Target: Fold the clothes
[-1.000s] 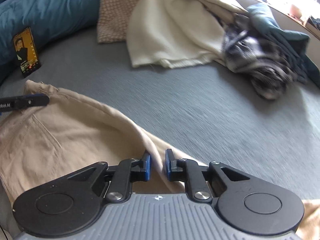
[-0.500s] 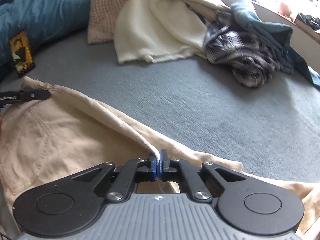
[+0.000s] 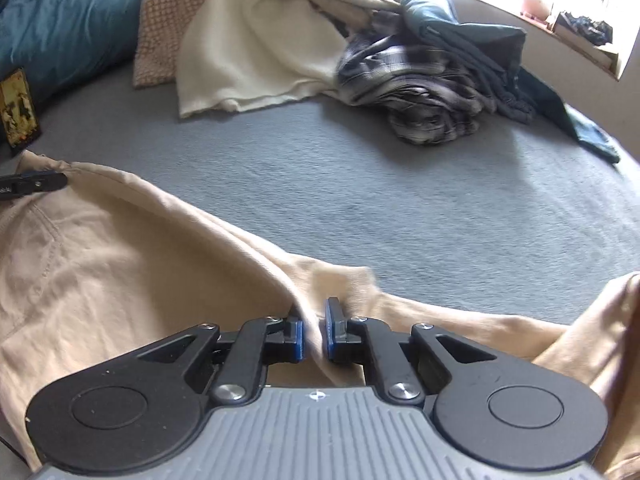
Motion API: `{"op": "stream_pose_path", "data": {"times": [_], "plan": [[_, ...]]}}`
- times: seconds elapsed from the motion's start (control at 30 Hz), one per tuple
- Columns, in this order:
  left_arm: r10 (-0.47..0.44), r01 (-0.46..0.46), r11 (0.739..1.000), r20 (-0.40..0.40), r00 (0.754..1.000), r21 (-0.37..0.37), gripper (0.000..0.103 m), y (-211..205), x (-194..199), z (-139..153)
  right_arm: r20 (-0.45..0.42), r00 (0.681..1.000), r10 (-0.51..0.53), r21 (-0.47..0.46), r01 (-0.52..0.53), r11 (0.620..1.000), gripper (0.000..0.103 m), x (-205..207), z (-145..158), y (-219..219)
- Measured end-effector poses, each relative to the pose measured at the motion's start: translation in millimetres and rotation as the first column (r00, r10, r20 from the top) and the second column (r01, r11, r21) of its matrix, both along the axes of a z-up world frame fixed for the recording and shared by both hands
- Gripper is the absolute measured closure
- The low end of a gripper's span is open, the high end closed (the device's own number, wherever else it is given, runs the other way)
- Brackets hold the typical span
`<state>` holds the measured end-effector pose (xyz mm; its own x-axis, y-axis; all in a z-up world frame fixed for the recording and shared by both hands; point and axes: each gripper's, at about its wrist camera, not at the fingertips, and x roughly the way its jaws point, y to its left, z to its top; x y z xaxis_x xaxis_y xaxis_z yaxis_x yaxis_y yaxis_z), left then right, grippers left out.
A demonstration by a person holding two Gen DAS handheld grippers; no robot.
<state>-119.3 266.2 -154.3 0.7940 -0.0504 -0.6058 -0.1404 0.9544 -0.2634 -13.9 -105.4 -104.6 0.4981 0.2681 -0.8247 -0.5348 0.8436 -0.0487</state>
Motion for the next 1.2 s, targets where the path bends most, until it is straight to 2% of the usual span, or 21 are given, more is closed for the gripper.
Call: {"op": "stream_pose_path", "data": {"times": [0.3, 0.5, 0.53, 0.6, 0.63, 0.67, 0.8, 0.9, 1.07, 1.2], "plan": [[-0.001, 0.001, 1.000, -0.001, 1.000, 0.012, 0.052, -2, 0, 0, -0.008, 0.999, -0.047, -0.031, 0.047, 0.998, 0.092, 16, 3, -26], [-0.002, 0.002, 1.000, -0.002, 1.000, 0.030, 0.052, -5, 0, 0, -0.053, 0.995, -0.085, -0.032, 0.083, 0.996, 0.091, 32, -20, -31], [-0.002, 0.002, 1.000, -0.002, 1.000, 0.029, 0.052, -5, 0, 0, -0.056, 0.994, -0.096, -0.025, 0.095, 0.995, 0.087, 34, -22, -33], [-0.002, 0.002, 1.000, -0.003, 1.000, 0.031, 0.052, -5, 0, 0, -0.074, 0.986, -0.152, 0.008, 0.153, 0.988, 0.073, 39, -22, -42], [-0.002, 0.002, 0.999, -0.003, 1.000, 0.033, 0.052, -5, 0, 0, -0.093, 0.977, -0.189, 0.036, 0.193, 0.980, 0.061, 43, -21, -50], [-0.002, 0.002, 0.999, -0.003, 1.000, 0.035, 0.052, -6, 0, 0, -0.118, 0.968, -0.220, 0.071, 0.229, 0.971, 0.057, 46, -20, -59], [-0.001, 0.001, 0.999, -0.005, 1.000, 0.045, 0.051, -8, 0, 0, -0.206, 0.933, -0.296, 0.212, 0.338, 0.917, 0.054, 49, -15, -88], [0.001, 0.000, 0.999, -0.007, 1.000, 0.053, 0.051, -9, 0, 0, -0.254, 0.912, -0.321, 0.293, 0.389, 0.874, 0.046, 47, -9, -105], [0.004, -0.003, 0.997, -0.012, 1.000, 0.074, 0.050, -12, 2, 0, -0.194, 0.911, -0.363, 0.327, 0.409, 0.852, 0.034, 33, 12, -129], [0.006, -0.005, 0.996, -0.015, 1.000, 0.091, 0.050, -15, 2, 1, -0.139, 0.899, -0.415, 0.361, 0.437, 0.824, 0.032, 21, 31, -153]]}}
